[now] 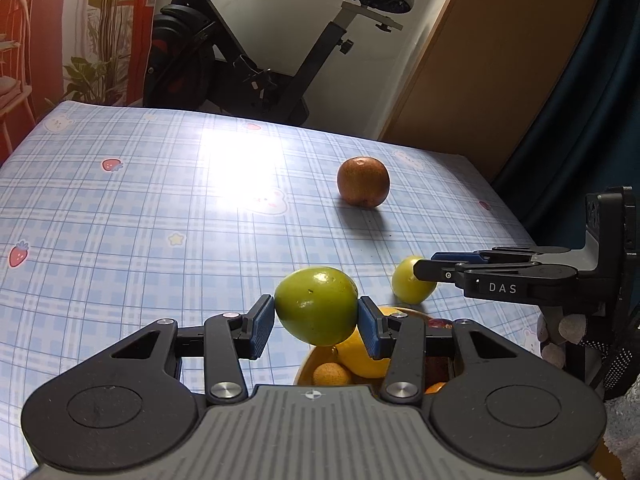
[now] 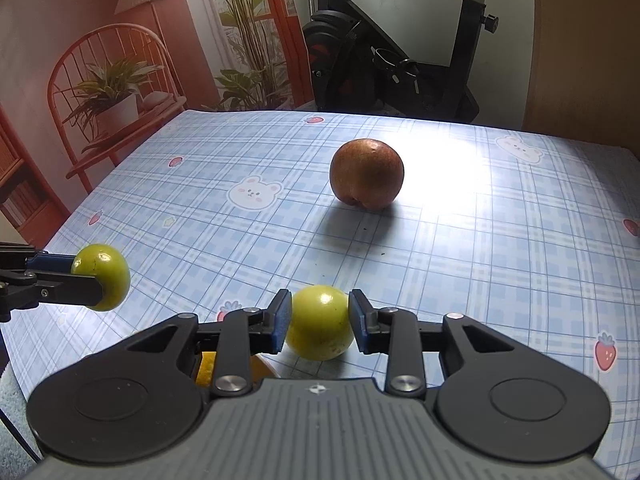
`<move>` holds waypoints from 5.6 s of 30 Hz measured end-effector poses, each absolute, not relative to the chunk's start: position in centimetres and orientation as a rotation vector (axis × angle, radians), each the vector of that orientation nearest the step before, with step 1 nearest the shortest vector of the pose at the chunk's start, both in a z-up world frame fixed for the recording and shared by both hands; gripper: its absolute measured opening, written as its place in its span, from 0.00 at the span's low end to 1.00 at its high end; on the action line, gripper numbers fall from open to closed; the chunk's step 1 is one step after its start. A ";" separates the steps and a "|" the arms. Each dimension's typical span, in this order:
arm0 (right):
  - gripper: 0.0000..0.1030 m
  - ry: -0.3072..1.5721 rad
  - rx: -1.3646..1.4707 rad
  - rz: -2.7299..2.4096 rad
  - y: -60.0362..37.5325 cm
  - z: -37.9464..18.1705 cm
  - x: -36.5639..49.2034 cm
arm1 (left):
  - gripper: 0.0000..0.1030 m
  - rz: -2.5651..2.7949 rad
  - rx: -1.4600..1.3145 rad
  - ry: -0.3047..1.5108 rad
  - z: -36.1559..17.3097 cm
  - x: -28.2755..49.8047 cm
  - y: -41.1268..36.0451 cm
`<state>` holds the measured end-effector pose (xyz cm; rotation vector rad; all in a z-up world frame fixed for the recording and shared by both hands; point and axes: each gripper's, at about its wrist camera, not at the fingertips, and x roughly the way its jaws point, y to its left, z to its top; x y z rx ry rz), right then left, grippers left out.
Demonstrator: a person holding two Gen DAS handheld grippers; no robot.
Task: Organize fruits
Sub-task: 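Carry both green apples onto the plate and open both grippers, then move both grippers toward the red apple on the table, then close the left gripper on the red apple while the right gripper pinches it too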
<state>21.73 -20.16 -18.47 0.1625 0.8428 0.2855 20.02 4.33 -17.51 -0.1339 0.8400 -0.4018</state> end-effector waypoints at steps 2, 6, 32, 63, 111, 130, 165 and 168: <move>0.40 0.854 0.182 0.292 -20.3 -18.7 21.8 | 0.46 -0.406 -0.132 0.836 -17.3 19.6 4.4; 0.44 0.863 0.210 0.303 -20.1 -19.0 22.0 | 0.46 -0.417 -0.121 0.830 -16.9 19.0 4.2; 0.47 0.829 0.293 0.274 -20.0 -19.1 20.9 | 0.46 -0.467 -0.071 0.852 -16.9 16.2 3.4; 0.47 0.779 0.328 0.321 -20.6 -17.1 7.9 | 0.46 -0.549 0.084 0.902 -19.2 12.3 -2.1; 0.49 0.596 0.199 0.240 -22.6 -14.4 15.8 | 0.47 -0.421 -0.066 0.699 -14.3 21.3 0.8; 0.53 0.636 0.212 0.295 -24.3 -18.6 27.2 | 0.50 -0.438 -0.156 0.781 -17.6 33.3 -2.8; 0.65 0.681 0.123 0.415 -21.8 -22.2 32.4 | 0.55 -0.549 -0.298 0.899 -22.1 38.9 -4.7; 0.65 0.668 0.125 0.417 -22.0 -21.2 31.4 | 0.54 -0.573 -0.277 0.887 -21.1 37.9 -4.7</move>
